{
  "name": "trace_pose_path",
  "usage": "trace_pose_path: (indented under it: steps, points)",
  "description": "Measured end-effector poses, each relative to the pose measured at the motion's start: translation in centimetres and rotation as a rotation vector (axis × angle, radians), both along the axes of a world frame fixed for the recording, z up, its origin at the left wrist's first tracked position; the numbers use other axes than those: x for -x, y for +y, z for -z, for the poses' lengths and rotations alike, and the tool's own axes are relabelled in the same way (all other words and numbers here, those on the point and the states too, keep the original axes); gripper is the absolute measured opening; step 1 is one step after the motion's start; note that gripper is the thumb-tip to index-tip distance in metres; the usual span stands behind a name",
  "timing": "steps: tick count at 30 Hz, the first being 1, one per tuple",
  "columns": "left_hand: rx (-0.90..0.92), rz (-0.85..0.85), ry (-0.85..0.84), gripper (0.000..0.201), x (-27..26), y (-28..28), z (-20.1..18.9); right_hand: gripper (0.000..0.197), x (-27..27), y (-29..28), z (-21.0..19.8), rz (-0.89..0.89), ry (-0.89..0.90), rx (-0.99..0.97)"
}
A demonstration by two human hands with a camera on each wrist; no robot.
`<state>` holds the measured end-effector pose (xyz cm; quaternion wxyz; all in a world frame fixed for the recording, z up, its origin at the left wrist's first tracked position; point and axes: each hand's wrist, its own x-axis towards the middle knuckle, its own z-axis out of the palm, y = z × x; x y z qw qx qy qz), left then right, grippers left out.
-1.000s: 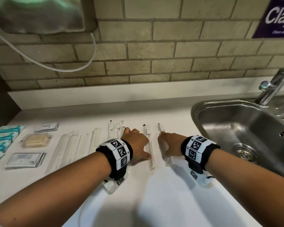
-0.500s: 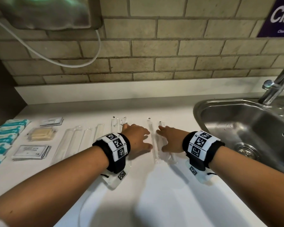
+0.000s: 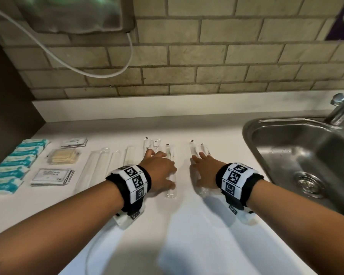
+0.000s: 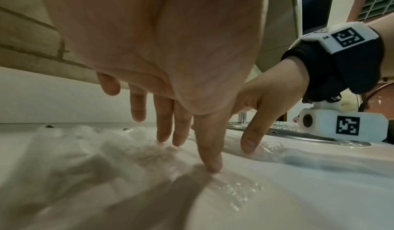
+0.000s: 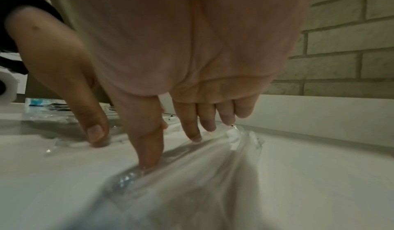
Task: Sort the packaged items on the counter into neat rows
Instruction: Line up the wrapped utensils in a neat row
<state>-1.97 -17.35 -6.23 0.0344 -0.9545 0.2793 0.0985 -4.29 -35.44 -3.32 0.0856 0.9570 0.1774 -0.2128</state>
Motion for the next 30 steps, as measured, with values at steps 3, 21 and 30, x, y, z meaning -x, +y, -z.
trace_pose_path:
  steps: [3, 21, 30]
  points:
    - [0.024, 0.014, -0.002, 0.052, -0.6, -1.3, 0.6, 0.068, 0.0, -0.5, 0.0, 0.014, -0.008, -0.007]
    - [0.072, 0.073, -0.053, 0.051, -1.3, -4.0, 0.4, 0.079, -1.0, -1.2, 0.0, 0.147, 0.011, -0.019]
    - [0.075, 0.085, -0.083, 0.048, -0.9, -4.5, 0.5, 0.081, -0.4, -0.9, -0.3, 0.15, 0.041, -0.107]
